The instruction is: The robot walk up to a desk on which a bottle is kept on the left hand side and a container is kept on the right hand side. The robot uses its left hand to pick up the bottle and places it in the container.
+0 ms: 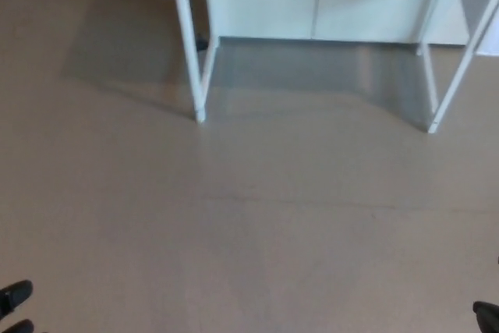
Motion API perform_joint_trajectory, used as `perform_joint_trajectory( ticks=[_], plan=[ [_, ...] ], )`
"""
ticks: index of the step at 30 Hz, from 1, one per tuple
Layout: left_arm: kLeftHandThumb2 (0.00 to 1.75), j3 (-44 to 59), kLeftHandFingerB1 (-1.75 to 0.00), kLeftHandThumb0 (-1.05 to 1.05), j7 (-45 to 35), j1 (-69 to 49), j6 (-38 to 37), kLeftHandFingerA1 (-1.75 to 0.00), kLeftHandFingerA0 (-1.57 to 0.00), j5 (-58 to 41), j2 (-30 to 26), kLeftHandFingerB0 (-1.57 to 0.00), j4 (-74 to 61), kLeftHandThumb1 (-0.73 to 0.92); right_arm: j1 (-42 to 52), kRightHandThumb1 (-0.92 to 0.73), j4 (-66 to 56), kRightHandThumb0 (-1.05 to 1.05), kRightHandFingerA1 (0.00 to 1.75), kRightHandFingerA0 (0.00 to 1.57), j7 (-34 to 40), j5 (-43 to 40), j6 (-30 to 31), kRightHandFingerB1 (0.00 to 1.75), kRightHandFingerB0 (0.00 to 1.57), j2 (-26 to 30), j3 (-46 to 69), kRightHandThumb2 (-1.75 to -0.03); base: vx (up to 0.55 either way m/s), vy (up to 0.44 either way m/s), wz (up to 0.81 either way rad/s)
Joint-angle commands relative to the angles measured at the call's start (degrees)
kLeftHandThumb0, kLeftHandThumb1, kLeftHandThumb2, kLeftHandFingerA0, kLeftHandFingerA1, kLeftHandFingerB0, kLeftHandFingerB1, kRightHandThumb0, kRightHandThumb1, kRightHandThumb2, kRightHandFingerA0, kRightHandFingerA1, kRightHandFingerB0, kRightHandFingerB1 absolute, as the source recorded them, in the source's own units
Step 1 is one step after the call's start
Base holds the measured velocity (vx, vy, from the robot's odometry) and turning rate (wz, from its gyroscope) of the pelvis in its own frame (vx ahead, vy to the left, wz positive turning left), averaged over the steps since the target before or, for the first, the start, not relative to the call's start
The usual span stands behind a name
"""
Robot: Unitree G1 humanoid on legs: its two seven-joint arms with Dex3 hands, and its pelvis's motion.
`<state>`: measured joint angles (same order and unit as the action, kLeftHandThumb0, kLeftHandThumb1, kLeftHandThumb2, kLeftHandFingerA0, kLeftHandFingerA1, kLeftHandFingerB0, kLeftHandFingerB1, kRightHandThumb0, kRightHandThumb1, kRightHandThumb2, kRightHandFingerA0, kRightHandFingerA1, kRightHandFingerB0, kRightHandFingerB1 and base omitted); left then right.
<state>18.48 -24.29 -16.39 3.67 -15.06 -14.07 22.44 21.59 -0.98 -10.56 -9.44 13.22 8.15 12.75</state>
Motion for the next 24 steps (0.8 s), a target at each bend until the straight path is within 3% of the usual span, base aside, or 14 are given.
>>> perform_joint_trajectory(
  ticks=[1,11,20,24],
  plan=[
    [0.93,-0.1,-0.49,-0.08,-0.5,-1.9,-0.5,-0.54,-0.25,0.1,-0.7,-0.14,0.0,0.47,2.3,-0.52,0.1,-0.14,0.60,0.36,-1.1,0.2,-0.5,0.46,0.05,0.6,-0.6,-0.93,0.67,0.109,-0.26],
    [0.94,-1.8,-0.48,-0.10,-2.5,-10.1,-3.9,-0.54,-0.22,2.1,-1.1,-0.12,2.5,0.48,10.8,-0.52,3.9,-0.15,0.59,0.33,-4.2,1.0,-6.1,0.47,0.07,1.5,-1.4,-0.94,0.44,0.073,-0.20],
    [0.90,-3.1,-0.48,-0.15,-1.9,-17.8,-8.1,-0.55,-0.25,3.7,-0.6,-0.13,5.4,0.43,19.0,-0.47,9.0,-0.18,0.58,0.32,-4.8,4.8,-15.2,0.47,0.06,3.4,-2.6,-0.90,0.46,-0.183,0.25],
    [0.88,-3.2,-0.49,-0.13,-2.2,-18.6,-9.2,-0.56,-0.26,3.4,-0.9,-0.14,8.8,0.42,20.3,-0.45,11.5,-0.17,0.60,0.34,-5.1,3.6,-15.5,0.47,0.06,3.5,-2.1,-0.89,0.34,-0.118,-0.07]
  ],
)
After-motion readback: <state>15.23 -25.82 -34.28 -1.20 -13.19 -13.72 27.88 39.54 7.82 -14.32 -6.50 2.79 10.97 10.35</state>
